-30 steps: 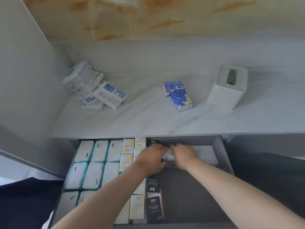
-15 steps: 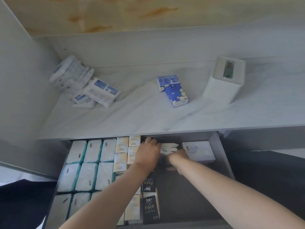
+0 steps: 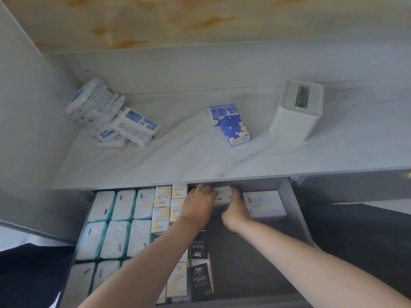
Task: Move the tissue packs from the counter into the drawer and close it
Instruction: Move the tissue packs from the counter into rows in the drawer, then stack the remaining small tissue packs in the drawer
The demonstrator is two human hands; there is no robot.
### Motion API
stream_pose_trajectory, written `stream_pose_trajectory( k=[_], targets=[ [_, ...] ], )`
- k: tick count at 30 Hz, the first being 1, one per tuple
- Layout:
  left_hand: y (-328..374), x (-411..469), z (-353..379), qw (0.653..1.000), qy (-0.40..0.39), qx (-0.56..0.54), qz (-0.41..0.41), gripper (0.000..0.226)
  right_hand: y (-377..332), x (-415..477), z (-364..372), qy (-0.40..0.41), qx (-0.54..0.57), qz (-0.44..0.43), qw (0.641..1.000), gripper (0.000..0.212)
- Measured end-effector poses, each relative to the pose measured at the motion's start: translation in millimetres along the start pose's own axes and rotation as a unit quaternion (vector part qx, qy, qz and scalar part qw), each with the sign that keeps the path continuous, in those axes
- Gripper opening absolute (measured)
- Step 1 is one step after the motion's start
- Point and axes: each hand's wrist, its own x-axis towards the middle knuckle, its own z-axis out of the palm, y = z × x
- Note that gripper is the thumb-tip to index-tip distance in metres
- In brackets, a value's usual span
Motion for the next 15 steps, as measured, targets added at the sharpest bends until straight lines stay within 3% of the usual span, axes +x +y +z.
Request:
stream_pose_trajectory(
  k=[4,6,11,15],
  targets=[
    [-0.1,-8.2,-1.7,0.999,-0.032,0.022,0.034,0.057,-2.3,-0.7,-12.1,0.056,0.051,0.026,0.997,0.076],
    [1.1,-11.2,-3.5,0.997,-0.060,0.038,0.027,0.058,-3.7,-7.1,-12.9,0.044,0.037,0.021,0.998,0.074],
    [4.7,-15.9,-19.9,0.994,-0.104,-0.018,0.003,0.064,-3.2,-18.0,-23.8,-0.059,-0.104,-0.041,0.992,0.087],
    [-1.5,-24.5,-41.0,0.993,-0.102,-0.060,0.005,0.061,-14.4,-32.9,-47.0,-0.040,-0.239,-0.100,0.965,0.072]
  ],
)
